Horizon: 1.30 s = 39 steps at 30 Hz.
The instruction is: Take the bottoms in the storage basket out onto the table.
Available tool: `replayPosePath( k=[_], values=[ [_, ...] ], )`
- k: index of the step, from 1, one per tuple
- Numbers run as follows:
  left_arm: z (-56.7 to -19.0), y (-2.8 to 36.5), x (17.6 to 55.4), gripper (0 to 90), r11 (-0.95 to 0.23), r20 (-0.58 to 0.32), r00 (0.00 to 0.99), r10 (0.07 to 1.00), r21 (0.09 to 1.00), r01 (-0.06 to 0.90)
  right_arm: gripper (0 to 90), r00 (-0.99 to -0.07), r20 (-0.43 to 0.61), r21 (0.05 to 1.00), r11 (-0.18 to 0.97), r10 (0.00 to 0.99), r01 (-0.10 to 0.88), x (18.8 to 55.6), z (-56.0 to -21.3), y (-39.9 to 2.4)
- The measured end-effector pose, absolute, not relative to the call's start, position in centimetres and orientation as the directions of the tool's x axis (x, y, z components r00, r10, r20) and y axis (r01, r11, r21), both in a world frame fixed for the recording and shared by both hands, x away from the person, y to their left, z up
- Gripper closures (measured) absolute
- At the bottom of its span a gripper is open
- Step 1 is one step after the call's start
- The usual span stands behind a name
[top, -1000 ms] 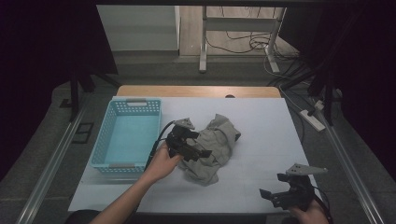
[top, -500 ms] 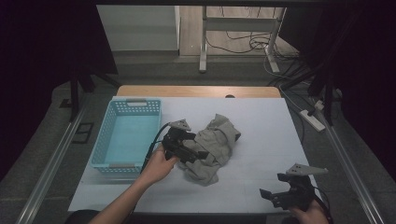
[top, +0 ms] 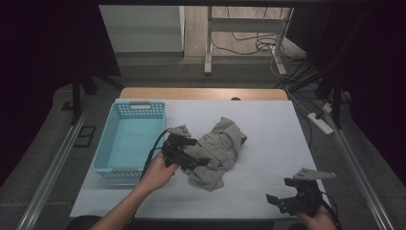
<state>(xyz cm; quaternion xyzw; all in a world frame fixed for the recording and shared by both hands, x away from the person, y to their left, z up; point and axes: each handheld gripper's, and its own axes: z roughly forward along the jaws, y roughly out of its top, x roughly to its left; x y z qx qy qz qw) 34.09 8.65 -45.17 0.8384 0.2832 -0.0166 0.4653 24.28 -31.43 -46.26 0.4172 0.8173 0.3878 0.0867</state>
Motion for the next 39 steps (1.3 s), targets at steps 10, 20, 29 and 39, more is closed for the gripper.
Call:
replayPosePath(
  k=[10, 20, 29, 39],
  values=[
    [-45.5, 9.5, 34.0, 1.3, -0.371, -0.345, 0.839, 0.42, 0.779, 0.506, 2.2, -0.637, 0.182, 0.703, 0.354, 0.749, 0.617, 24.3, -46.3, -31.4],
    [-45.6, 10.4, 33.6, 1.8, -0.372, -0.346, 0.838, 0.421, 0.777, 0.507, 2.2, -0.639, 0.184, 0.699, 0.358, 0.747, 0.62, 24.3, -46.3, -31.4],
    [-45.2, 11.3, 33.2, 1.3, -0.411, -0.315, 0.853, 0.416, 0.772, 0.485, 2.2, -0.639, 0.183, 0.698, 0.359, 0.747, 0.619, 24.3, -46.3, -31.4],
    [-45.1, 12.6, 32.7, 0.0, -0.367, -0.355, 0.843, 0.403, 0.782, 0.505, 2.2, -0.641, 0.179, 0.696, 0.364, 0.746, 0.619, 24.3, -46.3, -31.3]
  ],
)
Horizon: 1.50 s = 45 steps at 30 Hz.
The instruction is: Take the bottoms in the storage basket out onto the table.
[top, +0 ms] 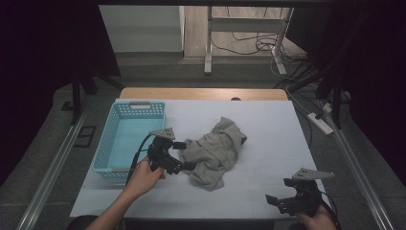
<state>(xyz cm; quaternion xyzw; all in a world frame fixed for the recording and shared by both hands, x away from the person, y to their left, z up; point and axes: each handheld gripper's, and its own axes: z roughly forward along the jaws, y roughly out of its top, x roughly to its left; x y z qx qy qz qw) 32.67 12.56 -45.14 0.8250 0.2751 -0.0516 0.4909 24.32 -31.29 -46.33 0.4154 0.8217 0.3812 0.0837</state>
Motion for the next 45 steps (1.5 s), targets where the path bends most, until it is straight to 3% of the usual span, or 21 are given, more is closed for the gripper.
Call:
replayPosePath(
  k=[45],
  values=[
    [-46.3, 18.0, 28.0, 0.0, -0.359, -0.311, 0.789, 0.53, 0.761, 0.541, 2.2, -0.638, 0.17, 0.7, 0.364, 0.751, 0.615, 24.3, -46.3, -31.3]
  ],
)
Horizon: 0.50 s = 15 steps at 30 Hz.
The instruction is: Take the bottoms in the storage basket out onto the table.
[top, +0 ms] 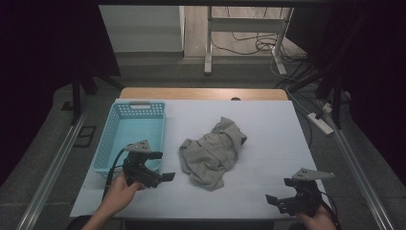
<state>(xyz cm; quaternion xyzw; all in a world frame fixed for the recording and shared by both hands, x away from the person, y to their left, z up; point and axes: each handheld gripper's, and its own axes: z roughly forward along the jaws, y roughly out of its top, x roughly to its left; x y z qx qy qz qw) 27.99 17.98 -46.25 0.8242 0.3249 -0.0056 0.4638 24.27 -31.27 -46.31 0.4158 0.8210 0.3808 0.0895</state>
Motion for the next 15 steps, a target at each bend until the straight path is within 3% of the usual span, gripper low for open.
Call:
replayPosePath(
  k=[15],
  values=[
    [-46.9, 21.1, 25.7, 0.0, -0.313, -0.322, 0.75, 0.577, 0.762, 0.568, 2.2, -0.639, 0.164, 0.698, 0.369, 0.751, 0.613, 24.3, -46.3, -31.2]
  ],
)
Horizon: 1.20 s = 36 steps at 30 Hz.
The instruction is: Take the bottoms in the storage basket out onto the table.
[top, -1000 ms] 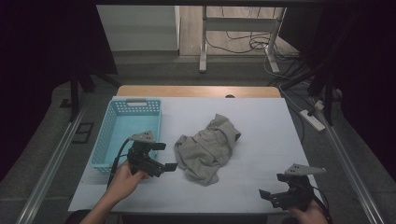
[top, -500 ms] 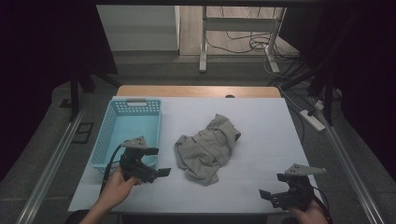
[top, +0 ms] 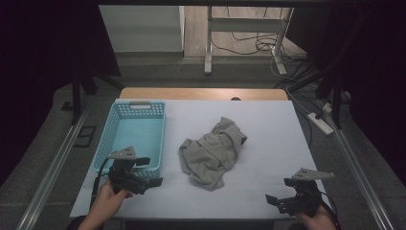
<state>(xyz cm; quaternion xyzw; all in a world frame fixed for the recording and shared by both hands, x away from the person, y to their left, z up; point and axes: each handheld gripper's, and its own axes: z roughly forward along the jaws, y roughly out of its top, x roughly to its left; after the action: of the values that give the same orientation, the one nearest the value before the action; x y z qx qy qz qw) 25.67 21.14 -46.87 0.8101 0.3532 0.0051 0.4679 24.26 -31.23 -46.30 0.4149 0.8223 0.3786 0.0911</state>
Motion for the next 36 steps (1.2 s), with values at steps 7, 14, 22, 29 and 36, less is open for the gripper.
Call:
replayPosePath(
  k=[7, 14, 22, 29, 36],
  values=[
    [-47.3, 22.5, 24.7, 0.1, -0.285, -0.333, 0.729, 0.598, 0.762, 0.582, 2.2, -0.638, 0.163, 0.699, 0.368, 0.753, 0.613, 24.2, -46.3, -31.2],
    [-47.6, 23.8, 23.7, 0.1, -0.266, -0.327, 0.708, 0.626, 0.764, 0.587, 2.2, -0.638, 0.161, 0.7, 0.369, 0.753, 0.612, 24.2, -46.3, -31.2],
    [-47.9, 25.3, 22.6, 0.0, -0.25, -0.324, 0.681, 0.657, 0.759, 0.602, 2.2, -0.639, 0.161, 0.699, 0.37, 0.752, 0.612, 24.2, -46.3, -31.2],
    [-48.2, 26.9, 21.5, 0.0, -0.219, -0.336, 0.653, 0.679, 0.756, 0.617, 2.2, -0.638, 0.159, 0.7, 0.37, 0.753, 0.61, 24.2, -46.3, -31.2],
    [-48.5, 27.9, 20.7, 0.0, -0.207, -0.339, 0.631, 0.697, 0.748, 0.631, 2.2, -0.638, 0.159, 0.703, 0.367, 0.754, 0.609, 24.2, -46.3, -31.2]
  ],
)
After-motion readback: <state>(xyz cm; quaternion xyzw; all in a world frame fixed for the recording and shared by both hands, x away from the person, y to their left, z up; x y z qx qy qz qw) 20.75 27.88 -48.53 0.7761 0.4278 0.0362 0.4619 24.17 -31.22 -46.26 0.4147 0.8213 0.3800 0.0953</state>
